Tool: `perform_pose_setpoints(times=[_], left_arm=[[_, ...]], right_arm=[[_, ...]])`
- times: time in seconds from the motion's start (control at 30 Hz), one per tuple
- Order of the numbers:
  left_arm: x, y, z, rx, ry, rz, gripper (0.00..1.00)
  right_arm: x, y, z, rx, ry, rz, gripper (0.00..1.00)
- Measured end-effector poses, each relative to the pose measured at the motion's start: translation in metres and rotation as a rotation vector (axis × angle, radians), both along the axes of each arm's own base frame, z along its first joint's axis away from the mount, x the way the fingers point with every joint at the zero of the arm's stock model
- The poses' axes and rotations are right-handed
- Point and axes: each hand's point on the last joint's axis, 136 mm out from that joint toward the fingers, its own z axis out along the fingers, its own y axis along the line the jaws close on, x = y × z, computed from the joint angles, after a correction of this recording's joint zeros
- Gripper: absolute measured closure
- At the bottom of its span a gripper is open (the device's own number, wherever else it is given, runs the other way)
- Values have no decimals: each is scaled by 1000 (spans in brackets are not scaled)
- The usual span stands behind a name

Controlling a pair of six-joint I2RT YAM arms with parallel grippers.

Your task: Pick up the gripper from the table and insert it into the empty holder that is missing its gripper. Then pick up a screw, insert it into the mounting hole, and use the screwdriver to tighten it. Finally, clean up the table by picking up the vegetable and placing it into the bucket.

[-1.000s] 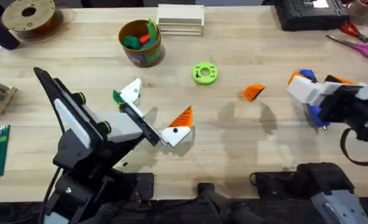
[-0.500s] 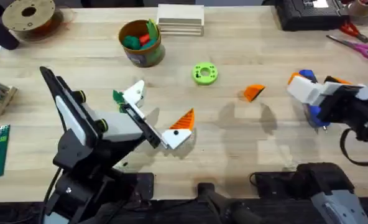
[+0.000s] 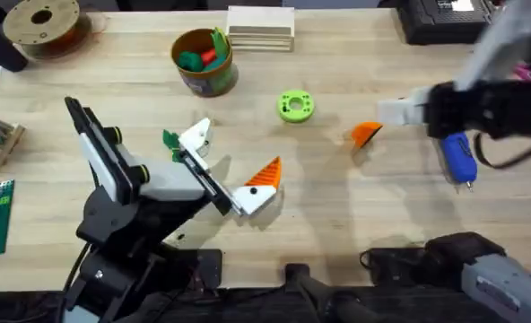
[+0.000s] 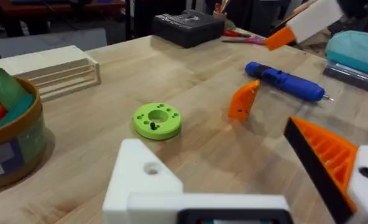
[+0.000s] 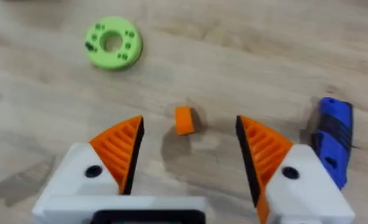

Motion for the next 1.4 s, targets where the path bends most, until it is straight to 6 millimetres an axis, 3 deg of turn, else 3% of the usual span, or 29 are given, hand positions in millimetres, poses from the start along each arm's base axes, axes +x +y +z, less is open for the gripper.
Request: perform_pose_setpoints(times=[0.33, 0.6, 0.73, 0.83, 0.9, 0.93, 1.17, 1.3, 1.4], left_arm=[[0, 0, 0, 0, 0, -4, 14], [0, 0, 0, 0, 0, -4, 14], [0, 0, 0, -1, 0, -4, 13], [0, 0, 0, 0, 0, -4, 14], [0, 0, 0, 0, 0, -4, 14], [0, 0, 0, 0, 0, -4, 14], [0, 0, 0, -1, 0, -4, 14], [0, 0, 0, -1, 0, -4, 14], [0, 0, 0, -1, 0, -4, 14]], right_arm=[[6, 11, -70, -88, 309, 99, 147], [6, 11, -94, -100, 398, 101, 265], [9, 11, -102, -105, 419, 104, 401], [14, 12, -103, -103, 408, 104, 515], [15, 13, -103, -103, 402, 104, 541], [15, 13, -103, -104, 402, 107, 632], [15, 12, -102, -106, 401, 109, 971], [9, 11, -98, -109, 425, 111, 981], [10, 12, -63, -100, 361, 109, 982]])
